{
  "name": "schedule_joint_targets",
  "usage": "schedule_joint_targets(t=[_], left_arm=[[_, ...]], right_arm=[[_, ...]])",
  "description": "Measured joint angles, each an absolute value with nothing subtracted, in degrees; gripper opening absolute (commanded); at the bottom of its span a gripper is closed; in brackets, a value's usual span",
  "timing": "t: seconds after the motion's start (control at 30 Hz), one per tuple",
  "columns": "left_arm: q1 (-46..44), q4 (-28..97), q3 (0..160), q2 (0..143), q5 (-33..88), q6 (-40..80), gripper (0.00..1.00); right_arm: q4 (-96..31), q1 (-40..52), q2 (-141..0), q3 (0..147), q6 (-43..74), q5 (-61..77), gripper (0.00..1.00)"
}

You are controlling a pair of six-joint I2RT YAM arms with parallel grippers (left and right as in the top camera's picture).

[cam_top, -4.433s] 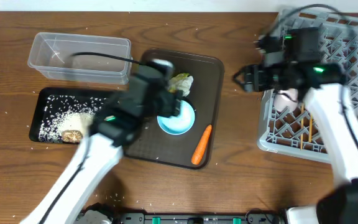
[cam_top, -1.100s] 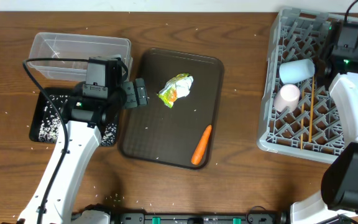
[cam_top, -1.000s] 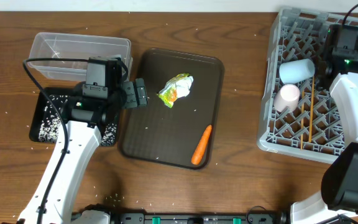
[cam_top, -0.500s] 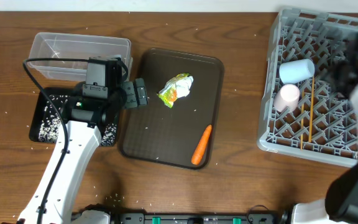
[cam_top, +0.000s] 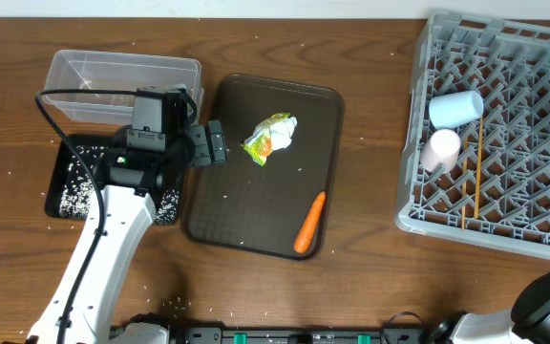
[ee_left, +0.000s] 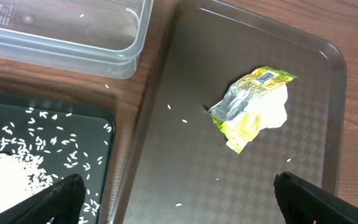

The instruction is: Sort waste into correct bins and load items into the dishwasher rack

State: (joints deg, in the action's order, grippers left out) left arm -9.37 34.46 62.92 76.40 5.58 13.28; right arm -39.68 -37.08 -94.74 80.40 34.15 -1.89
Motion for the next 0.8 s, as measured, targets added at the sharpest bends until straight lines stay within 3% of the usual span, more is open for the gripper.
schedule_joint_targets(t=[0.63,0.8], left_arm=[[-9.37,34.46,62.92,76.40,5.61,13.28,0.98],[-9.37,34.46,62.92,76.40,5.61,13.28,0.98]], right_arm=[[-36.29,-38.46,-101.93,80.40,34.33,-0.78,0.51],[-36.05,-39.42,-103.96,80.40,34.15,-0.89,0.41]])
